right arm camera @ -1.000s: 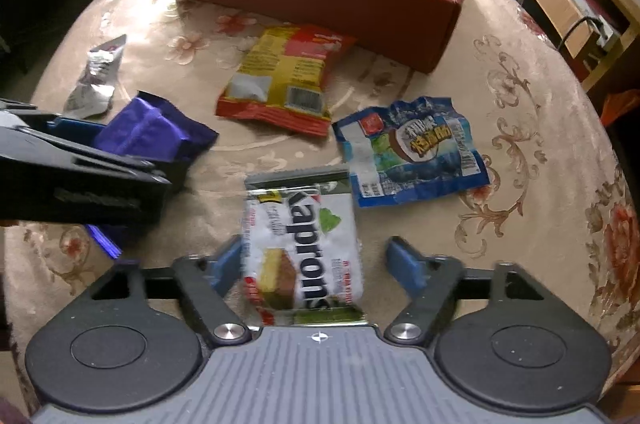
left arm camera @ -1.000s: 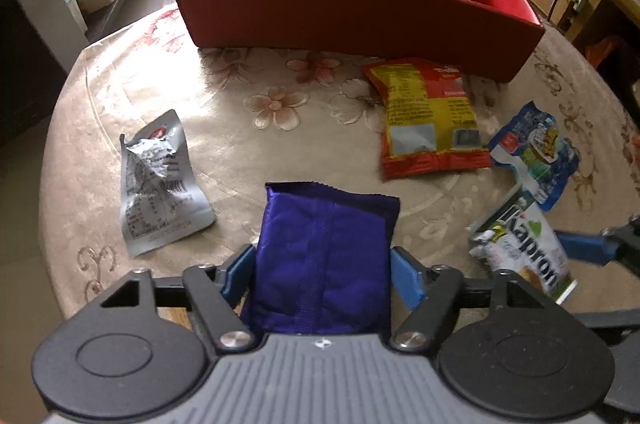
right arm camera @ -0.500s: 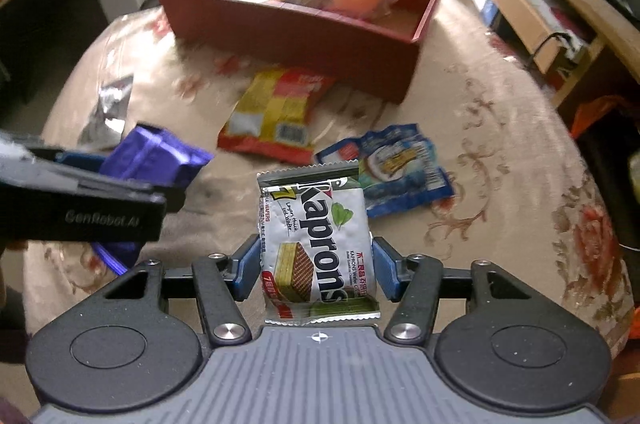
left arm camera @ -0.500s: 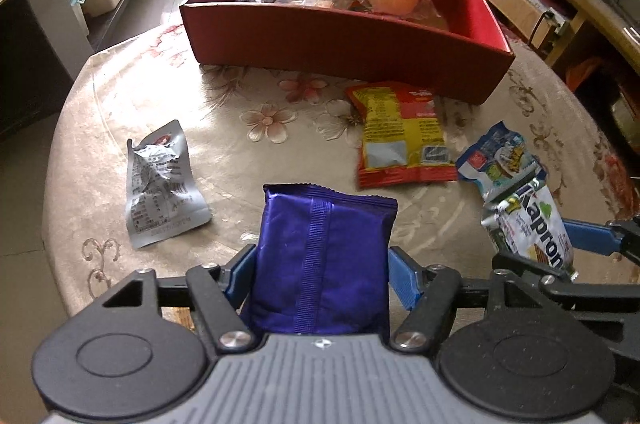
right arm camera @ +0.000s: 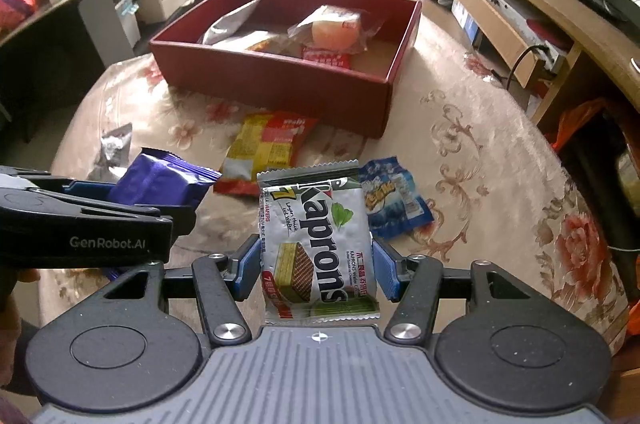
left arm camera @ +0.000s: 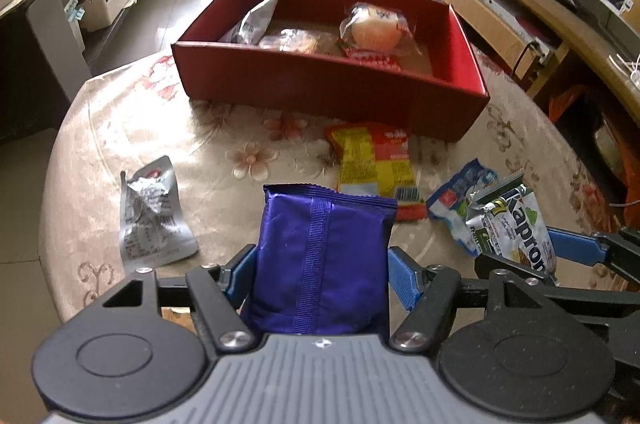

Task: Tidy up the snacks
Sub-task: 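Carry the blue bag and Kaprons wafer toward the red box with both grippers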

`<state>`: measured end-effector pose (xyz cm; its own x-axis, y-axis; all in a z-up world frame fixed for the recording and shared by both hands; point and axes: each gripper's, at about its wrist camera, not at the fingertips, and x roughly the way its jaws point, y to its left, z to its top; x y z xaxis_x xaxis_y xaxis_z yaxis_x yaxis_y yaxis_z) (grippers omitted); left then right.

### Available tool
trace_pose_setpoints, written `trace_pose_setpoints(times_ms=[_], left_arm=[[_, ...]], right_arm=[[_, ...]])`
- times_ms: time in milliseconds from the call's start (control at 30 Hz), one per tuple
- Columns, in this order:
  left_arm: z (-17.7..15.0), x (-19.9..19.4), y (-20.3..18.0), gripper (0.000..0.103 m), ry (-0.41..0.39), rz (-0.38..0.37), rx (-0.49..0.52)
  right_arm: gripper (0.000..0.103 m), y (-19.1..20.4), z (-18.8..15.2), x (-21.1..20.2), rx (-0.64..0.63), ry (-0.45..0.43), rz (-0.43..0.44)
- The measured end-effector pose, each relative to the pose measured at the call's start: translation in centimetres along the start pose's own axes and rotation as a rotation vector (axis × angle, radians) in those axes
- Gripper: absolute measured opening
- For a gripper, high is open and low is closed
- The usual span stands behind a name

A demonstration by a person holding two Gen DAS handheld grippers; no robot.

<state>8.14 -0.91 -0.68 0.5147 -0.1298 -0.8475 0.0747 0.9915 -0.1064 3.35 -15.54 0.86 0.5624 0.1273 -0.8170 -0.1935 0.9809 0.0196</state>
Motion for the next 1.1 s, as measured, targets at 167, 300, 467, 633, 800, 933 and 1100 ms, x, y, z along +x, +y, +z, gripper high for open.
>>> trace_pose_setpoints(times_ms=[167,300,467,633,800,933,1100], left_arm=[[1.3,-0.4,-0.1,0.069,-0.029,-0.009,-0.009],[2.3,-0.6,-0.2,0.069,-0.048,-0.016,-0.02],[3.5,-0.9,-0.4,0.069,-0.074,-0.009,-0.017],[5.2,-1.3,-0.3,0.069,-0.111,-0.01,-0.029],[7.1,-1.2,-0.3,0.069,-0.135,-0.005,-0.035],[8.5,-0.9,-0.3,0.069,-0.152,-0.002,-0.042],[10.4,-0.4,-0.2,0.069,-0.171,0.015,-0.05]], right_arm=[[0.065,-0.5,0.8,-0.4,0.021,-0.028,0.002],[0.065,-0.8,1.8,-0.7,0.037,-0.055,0.001],[0.065,-1.2,2.8,-0.8,0.052,-0.079,-0.001],[0.065,-1.4,4.0,-0.9,0.065,-0.108,-0.007],[0.065,-1.9,5.6,-0.8,0.097,-0.136,-0.001],[0.065,-2.2,6.9,-0.5,0.104,-0.152,-0.006],[0.065,-2.5,8.5,0.0,0.115,-0.168,-0.005]])
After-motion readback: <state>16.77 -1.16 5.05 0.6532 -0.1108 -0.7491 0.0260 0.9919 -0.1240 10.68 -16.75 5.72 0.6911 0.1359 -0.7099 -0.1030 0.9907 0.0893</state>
